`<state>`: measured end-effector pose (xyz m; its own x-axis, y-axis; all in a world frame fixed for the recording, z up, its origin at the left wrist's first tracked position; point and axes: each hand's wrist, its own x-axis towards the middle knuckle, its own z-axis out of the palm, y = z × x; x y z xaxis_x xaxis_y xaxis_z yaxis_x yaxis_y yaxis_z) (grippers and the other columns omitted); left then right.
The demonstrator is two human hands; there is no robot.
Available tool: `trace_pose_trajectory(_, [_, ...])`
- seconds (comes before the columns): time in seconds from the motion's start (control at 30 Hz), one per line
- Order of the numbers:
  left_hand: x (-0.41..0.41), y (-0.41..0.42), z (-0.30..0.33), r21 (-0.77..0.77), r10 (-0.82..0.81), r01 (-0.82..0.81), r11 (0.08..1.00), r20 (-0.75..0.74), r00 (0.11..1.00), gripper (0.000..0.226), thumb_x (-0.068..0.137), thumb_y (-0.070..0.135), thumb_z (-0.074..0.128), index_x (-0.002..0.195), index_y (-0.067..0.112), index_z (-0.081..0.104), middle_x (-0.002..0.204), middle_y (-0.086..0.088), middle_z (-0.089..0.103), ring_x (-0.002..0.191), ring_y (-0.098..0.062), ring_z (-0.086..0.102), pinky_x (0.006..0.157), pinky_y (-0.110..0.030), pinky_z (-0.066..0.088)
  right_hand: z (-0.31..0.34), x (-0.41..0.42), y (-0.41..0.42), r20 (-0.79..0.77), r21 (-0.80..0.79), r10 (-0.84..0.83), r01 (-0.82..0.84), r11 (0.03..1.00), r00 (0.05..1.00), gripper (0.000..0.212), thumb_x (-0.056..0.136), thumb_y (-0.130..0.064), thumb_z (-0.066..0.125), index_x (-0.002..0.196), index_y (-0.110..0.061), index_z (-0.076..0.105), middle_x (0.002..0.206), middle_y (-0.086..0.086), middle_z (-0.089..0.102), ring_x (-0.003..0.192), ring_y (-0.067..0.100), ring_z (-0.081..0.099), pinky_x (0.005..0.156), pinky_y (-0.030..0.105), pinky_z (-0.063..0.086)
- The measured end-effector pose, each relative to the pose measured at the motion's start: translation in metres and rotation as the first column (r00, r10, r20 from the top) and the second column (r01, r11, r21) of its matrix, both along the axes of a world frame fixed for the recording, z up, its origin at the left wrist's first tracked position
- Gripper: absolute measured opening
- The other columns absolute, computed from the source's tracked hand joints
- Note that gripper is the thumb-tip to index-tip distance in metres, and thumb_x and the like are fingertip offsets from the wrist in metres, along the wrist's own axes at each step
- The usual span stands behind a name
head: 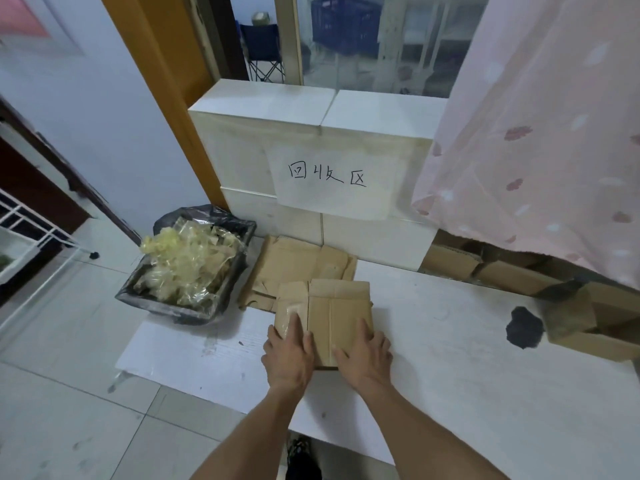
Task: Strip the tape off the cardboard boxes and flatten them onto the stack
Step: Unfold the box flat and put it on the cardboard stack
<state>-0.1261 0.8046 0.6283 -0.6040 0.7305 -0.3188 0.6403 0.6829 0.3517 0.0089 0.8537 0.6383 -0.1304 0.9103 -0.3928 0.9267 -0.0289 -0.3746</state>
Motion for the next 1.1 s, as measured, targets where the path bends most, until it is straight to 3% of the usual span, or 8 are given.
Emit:
trace_pose_trajectory(0.27, [-0.078,0.047,-0.011,-0.017,-0.228,0.227,0.974,-0.060,0.972,0.047,0.103,0.047,0.022,0.149,0.040,0.024,0.158,-0.016,0.018,0.133,-0.043,0.031,0.105,-0.054,0.036,-0.003,-0.076,0.045,0.037,-0.010,0.051,-0.050,0.999,0.998,0.074,0.093,-0.058,0.048,0.152,-0.027,0.015,0.156,0.019,0.008,0.126,0.035,0.035,0.103,0.042,0.038])
trace_pose_trajectory(0.43, [-0.112,0.066,-0.021,-0.037,-0.334,0.332,0.943,-0.114,0.936,0.049,0.102,0.048,0.023,0.150,0.038,0.021,0.159,-0.013,0.017,0.130,-0.040,0.031,0.106,-0.051,0.033,-0.014,-0.101,0.058,0.082,0.022,0.124,-0.126,0.992,0.989,0.066,0.095,-0.058,0.043,0.149,-0.031,0.018,0.157,0.014,0.006,0.122,0.035,0.034,0.099,0.042,0.041])
trace_pose_trajectory(0.57, [-0.122,0.082,-0.031,-0.006,-0.338,0.340,0.941,-0.103,0.935,0.056,0.102,0.050,0.026,0.155,0.032,0.020,0.162,-0.014,0.013,0.144,-0.039,0.017,0.115,-0.053,0.022,-0.025,-0.108,0.075,0.071,0.051,0.155,-0.159,0.986,0.985,0.070,0.094,-0.059,0.041,0.152,-0.030,0.016,0.159,0.010,0.003,0.132,0.037,0.024,0.102,0.045,0.039])
trace_pose_trajectory(0.87, [-0.137,0.098,-0.046,0.004,-0.341,0.343,0.939,-0.095,0.935,0.057,0.103,0.048,0.021,0.156,0.027,0.019,0.163,-0.015,0.014,0.151,-0.031,0.008,0.119,-0.050,0.015,-0.044,-0.128,0.094,0.072,-0.033,0.142,-0.140,0.990,0.987,0.077,0.094,-0.065,0.037,0.156,-0.032,0.006,0.164,0.008,-0.006,0.148,0.042,-0.004,0.118,0.051,0.020])
trace_pose_trajectory(0.97, [-0.143,0.101,-0.053,-0.063,-0.349,0.345,0.936,-0.073,0.934,0.057,0.103,0.047,0.020,0.156,0.026,0.017,0.164,-0.014,0.012,0.151,-0.032,0.006,0.120,-0.050,0.010,-0.049,-0.139,0.094,0.067,-0.087,0.138,-0.132,0.987,0.988,0.076,0.095,-0.064,0.036,0.157,-0.032,0.005,0.164,0.007,-0.012,0.149,0.039,-0.010,0.121,0.048,0.005])
trace_pose_trajectory(1.1, [-0.139,0.102,-0.065,-0.186,-0.376,0.379,0.906,0.054,0.925,0.064,0.101,0.043,0.033,0.157,0.023,0.009,0.164,-0.012,-0.003,0.151,-0.033,-0.002,0.118,-0.053,0.018,-0.054,-0.155,0.088,0.015,-0.152,0.092,-0.089,0.984,0.996,0.071,0.097,-0.055,0.043,0.156,-0.026,0.016,0.164,0.004,-0.015,0.150,0.034,-0.013,0.122,0.041,-0.001])
